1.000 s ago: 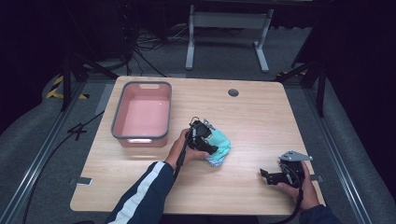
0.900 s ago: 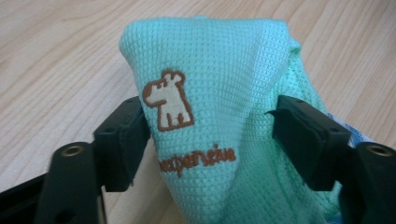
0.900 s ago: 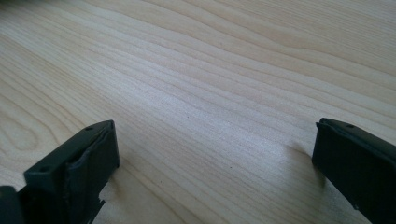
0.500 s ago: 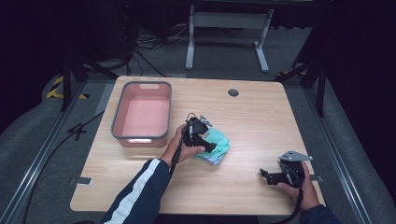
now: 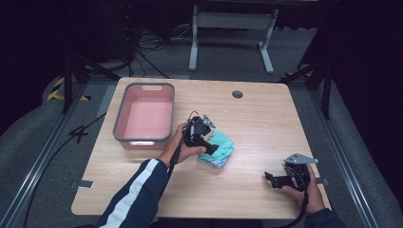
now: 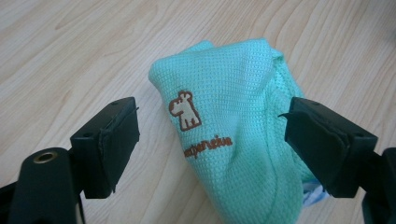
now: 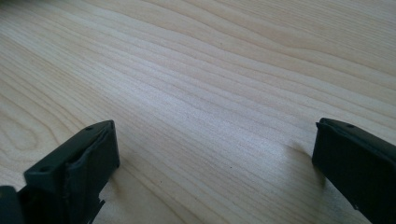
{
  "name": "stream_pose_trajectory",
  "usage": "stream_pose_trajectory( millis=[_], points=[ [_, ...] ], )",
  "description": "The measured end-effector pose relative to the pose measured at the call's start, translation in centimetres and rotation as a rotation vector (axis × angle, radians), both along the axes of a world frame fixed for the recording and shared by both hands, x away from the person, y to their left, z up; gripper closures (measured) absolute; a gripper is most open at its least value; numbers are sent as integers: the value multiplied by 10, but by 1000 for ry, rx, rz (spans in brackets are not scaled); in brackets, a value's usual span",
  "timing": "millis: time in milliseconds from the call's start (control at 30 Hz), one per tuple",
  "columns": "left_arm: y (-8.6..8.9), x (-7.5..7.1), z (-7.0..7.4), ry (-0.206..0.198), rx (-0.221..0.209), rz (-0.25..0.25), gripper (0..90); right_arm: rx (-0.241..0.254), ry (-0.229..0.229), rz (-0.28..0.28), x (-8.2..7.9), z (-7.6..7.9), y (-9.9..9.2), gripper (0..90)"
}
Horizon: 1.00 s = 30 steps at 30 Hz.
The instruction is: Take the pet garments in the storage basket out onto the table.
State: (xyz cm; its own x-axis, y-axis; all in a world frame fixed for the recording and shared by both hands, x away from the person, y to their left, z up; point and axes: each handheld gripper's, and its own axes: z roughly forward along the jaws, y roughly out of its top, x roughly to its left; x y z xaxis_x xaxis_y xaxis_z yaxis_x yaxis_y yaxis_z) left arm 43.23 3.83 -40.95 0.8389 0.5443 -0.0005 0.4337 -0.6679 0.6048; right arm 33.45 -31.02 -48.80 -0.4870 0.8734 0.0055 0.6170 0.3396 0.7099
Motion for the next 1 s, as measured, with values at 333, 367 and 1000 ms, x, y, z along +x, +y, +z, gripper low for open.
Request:
stream_pose_trajectory(
  millis=[333,367,1000],
  points=[
    [10,-15,16,-37,31,-39,184,0,0,1,0,0,0,8],
    [11,-16,17,-42,36,-46,185,0,0,0,0,0,0,8],
    [51,-53,19,-102,134,-158,188,-1,-1,1,0,0,0,8]
  ],
)
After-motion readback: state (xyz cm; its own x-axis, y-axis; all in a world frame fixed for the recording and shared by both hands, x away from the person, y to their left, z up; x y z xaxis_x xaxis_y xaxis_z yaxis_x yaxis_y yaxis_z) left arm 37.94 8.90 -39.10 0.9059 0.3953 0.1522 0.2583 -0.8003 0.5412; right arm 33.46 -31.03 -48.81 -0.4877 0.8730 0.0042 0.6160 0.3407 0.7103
